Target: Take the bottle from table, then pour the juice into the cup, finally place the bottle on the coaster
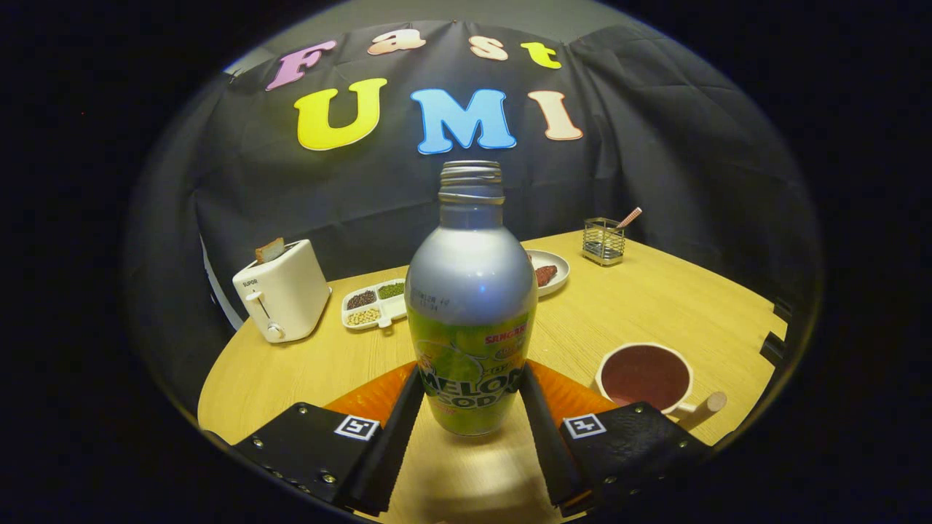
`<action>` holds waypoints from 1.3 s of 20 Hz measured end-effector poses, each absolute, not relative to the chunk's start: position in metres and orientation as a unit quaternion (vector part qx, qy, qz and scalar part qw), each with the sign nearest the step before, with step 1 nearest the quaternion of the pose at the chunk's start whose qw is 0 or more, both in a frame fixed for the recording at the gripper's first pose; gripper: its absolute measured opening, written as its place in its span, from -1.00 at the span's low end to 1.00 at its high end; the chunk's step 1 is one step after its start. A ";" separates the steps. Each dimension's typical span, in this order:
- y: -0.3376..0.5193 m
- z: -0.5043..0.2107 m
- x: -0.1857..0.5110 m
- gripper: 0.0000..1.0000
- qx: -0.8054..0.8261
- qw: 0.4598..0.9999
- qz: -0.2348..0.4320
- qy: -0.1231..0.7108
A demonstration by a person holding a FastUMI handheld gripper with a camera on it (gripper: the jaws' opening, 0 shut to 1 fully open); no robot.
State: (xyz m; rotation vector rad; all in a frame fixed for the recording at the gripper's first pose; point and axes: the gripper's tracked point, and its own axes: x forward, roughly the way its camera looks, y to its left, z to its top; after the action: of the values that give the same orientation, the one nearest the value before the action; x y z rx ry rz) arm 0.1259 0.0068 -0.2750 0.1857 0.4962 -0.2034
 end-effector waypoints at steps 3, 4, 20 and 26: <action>0.007 -0.278 0.142 0.54 0.091 0.961 -0.103 0.240; 0.006 -0.279 0.147 0.54 0.090 0.961 -0.106 0.239; 0.012 -0.317 0.196 0.55 0.043 0.961 -0.096 0.258; 0.014 -0.322 0.198 0.55 0.025 0.961 -0.087 0.260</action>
State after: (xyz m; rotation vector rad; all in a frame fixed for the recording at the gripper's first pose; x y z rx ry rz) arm 0.1978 0.0137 -0.3218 0.0508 0.5267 -0.1764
